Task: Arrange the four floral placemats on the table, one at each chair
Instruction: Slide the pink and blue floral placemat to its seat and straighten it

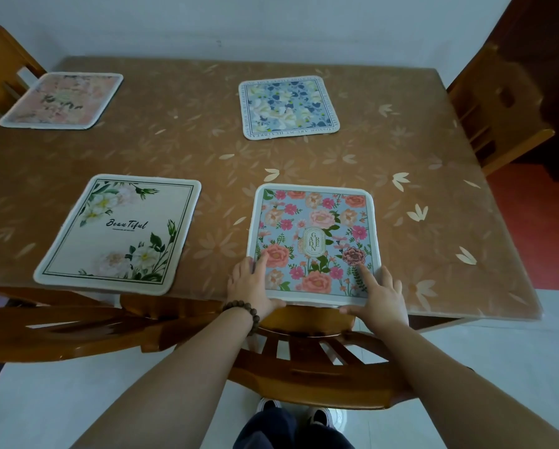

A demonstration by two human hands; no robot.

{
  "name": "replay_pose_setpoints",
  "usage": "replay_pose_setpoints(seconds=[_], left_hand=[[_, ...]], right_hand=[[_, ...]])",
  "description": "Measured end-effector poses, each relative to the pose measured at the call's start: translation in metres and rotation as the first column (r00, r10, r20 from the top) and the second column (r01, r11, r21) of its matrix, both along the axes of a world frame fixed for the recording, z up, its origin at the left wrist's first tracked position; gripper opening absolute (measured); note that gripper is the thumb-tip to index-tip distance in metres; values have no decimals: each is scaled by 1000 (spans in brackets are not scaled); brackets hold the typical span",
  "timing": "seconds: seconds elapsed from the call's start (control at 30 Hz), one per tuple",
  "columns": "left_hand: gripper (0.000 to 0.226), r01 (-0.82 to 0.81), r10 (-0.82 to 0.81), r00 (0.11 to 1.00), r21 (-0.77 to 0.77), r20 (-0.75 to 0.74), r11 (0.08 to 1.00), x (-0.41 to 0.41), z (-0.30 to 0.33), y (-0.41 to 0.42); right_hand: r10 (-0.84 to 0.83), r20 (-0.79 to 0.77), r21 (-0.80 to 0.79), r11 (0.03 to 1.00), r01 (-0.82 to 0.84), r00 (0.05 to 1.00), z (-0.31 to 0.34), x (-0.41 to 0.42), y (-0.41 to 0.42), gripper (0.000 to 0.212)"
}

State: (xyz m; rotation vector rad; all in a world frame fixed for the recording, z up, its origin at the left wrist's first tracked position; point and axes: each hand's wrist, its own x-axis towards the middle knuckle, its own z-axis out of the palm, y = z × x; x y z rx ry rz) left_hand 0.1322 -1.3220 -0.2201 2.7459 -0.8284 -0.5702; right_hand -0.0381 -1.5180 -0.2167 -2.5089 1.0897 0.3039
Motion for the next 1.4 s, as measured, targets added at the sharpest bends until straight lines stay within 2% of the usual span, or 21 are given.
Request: replay_pose_setpoints(seconds=[0.1, 0.37, 0.57, 0.83, 1.2, 1.33, 1.4], left_hand=[[122, -71, 69, 996, -26, -50, 997, -1, -2, -1], [118, -66, 64, 997, -41, -41, 997, 1, 0, 0], [123, -54, 54, 998, 3, -25, 999, 3, -2, 4], [122, -33, 26, 992, -57, -120, 998, 7, -6, 0], [122, 6, -7, 997, -16, -74, 1000, 8, -7, 0], [122, 10, -5, 996, 49, -90, 999, 5, -2, -1], [115, 2, 2, 997, 60, -79, 998, 5, 3, -1]], right_hand=[[-5, -2, -14, 1000, 5, 1000, -3, 0, 1, 107], [-19, -1, -2, 1000, 19, 1000, -5, 1, 0, 108], [-26, 5, 22, 999, 26, 1000, -3, -2, 2, 113], [-54, 12, 2, 999, 54, 998, -3, 2, 6, 117], [-22, -28, -20, 1000, 21, 999, -1, 5, 5, 119], [-1, -75, 30, 1000, 4, 997, 6, 3, 5, 124], [-19, -62, 73, 997, 23, 998, 14, 0, 2, 125]])
